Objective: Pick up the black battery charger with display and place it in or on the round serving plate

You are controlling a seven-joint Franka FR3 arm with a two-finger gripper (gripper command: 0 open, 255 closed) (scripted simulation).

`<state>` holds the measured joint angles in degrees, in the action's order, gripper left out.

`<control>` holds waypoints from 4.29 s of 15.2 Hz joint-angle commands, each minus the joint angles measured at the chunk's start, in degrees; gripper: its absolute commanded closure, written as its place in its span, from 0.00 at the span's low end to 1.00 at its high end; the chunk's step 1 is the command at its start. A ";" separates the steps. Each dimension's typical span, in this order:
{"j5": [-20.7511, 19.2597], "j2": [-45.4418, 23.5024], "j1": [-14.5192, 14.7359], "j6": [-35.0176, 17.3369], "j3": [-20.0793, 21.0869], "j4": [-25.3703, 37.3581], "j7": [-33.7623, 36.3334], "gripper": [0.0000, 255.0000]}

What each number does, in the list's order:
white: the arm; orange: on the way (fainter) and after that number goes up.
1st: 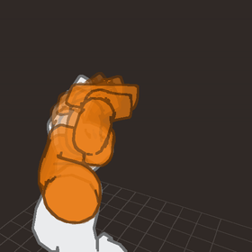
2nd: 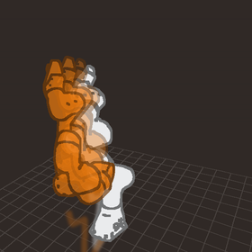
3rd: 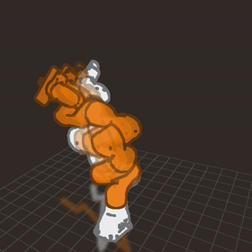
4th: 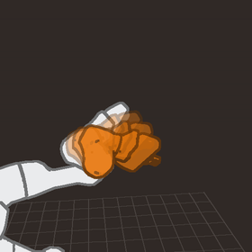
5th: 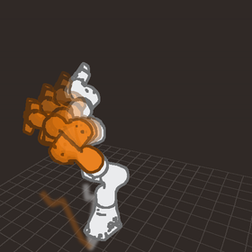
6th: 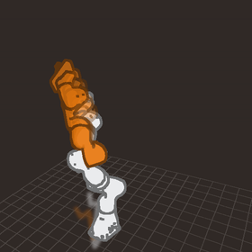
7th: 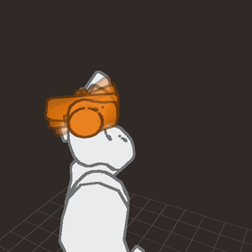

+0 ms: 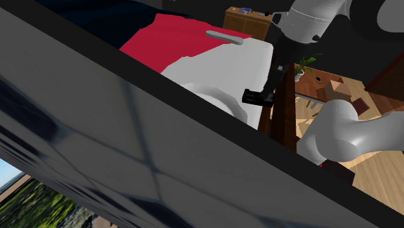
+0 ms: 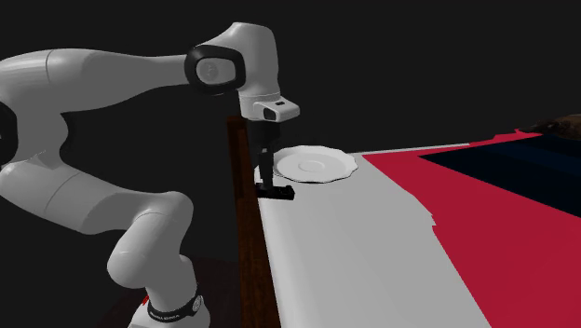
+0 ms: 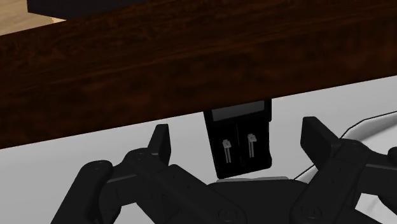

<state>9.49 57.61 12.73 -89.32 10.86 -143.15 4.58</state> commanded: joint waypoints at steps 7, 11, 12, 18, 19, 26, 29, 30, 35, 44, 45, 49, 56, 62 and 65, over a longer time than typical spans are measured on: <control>0.73 0.98 0.39 -3.10 0.76 -4.05 0.06 0.00; 0.73 0.98 0.39 -3.09 0.76 -4.04 0.06 0.00; 0.73 0.98 0.39 -3.09 0.76 -4.04 0.06 0.00; 0.73 0.98 0.39 -3.09 0.76 -4.04 0.06 1.00; 0.73 0.98 0.39 -3.09 0.76 -4.04 0.06 1.00; 0.25 -0.02 0.14 -0.55 0.31 -0.50 0.16 1.00; -0.07 -0.87 -0.05 1.34 0.01 2.24 0.25 1.00; -0.17 -1.17 -0.10 1.96 -0.08 3.17 0.27 1.00; -0.64 -2.80 -0.39 5.07 -0.51 7.91 0.42 1.00; 1.40 -10.93 -0.63 5.28 3.92 16.85 4.81 1.00; 1.86 -12.61 -0.73 4.66 5.13 18.07 5.86 1.00; 0.49 -7.89 -0.89 6.70 2.51 14.07 4.37 0.00; -0.18 -3.23 -0.93 5.90 1.37 7.42 3.86 0.00; 0.17 -2.18 -0.72 3.62 1.70 4.09 3.75 0.00; 0.18 -2.19 -0.72 3.62 1.70 4.09 3.75 0.00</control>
<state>9.66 55.42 12.01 -85.68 12.55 -139.04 8.32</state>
